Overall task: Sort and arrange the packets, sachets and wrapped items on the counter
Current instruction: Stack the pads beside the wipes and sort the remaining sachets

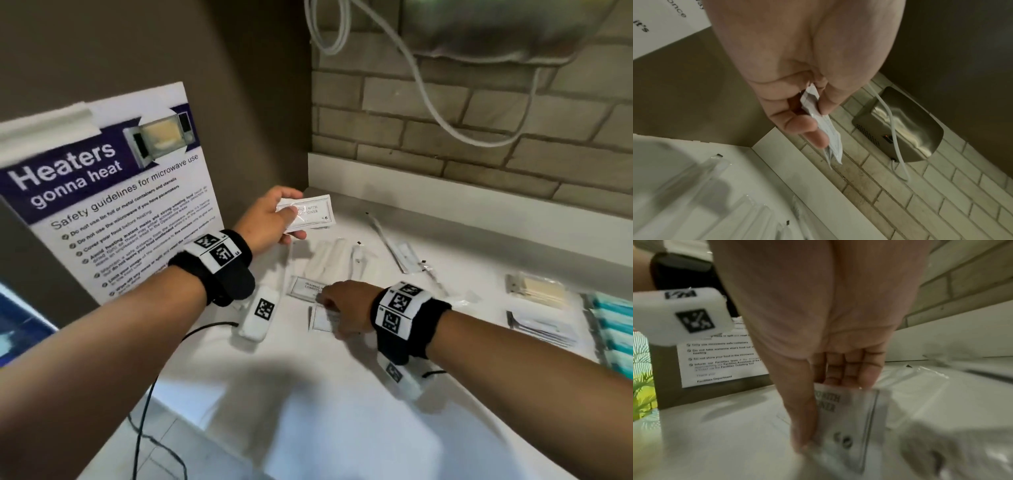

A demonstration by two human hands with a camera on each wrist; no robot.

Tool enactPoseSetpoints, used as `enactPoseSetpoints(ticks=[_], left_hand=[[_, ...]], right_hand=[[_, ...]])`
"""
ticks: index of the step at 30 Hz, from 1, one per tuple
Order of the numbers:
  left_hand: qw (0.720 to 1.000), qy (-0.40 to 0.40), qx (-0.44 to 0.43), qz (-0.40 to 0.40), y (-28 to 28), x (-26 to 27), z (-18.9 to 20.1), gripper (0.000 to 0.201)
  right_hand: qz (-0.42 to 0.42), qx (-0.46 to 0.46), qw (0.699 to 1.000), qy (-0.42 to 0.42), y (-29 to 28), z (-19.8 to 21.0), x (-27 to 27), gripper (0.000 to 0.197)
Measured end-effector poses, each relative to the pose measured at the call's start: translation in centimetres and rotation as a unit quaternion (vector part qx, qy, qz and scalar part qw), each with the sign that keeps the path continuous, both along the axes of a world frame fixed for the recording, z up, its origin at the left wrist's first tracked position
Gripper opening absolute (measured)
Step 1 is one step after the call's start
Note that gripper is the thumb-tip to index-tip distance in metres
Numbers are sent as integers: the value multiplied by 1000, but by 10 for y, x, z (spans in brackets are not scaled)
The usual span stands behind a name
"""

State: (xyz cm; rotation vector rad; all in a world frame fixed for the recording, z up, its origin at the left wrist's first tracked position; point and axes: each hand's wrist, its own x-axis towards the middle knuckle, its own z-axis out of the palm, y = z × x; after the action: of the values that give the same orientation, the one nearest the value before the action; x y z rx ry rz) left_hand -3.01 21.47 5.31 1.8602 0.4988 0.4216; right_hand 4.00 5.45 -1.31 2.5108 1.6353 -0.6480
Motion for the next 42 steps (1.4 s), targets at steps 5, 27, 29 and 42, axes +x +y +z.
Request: enactPoseSetpoints(ticks=[5, 27, 29, 42], left_hand=[[1000, -4, -11, 13, 9, -2, -11, 24], [977, 42, -160, -135, -24, 87, -38, 55], [976, 36, -134, -166, -33, 95, -42, 38], [994, 19, -27, -106, -4, 104, -52, 13]], right_hand=[[-28, 71, 996, 51, 26, 14, 14, 45], [-149, 275, 938, 150, -1, 61, 107, 42], [-163, 281, 941, 98, -6, 63, 114, 41], [-347, 27, 938, -7, -15, -3, 213, 20]])
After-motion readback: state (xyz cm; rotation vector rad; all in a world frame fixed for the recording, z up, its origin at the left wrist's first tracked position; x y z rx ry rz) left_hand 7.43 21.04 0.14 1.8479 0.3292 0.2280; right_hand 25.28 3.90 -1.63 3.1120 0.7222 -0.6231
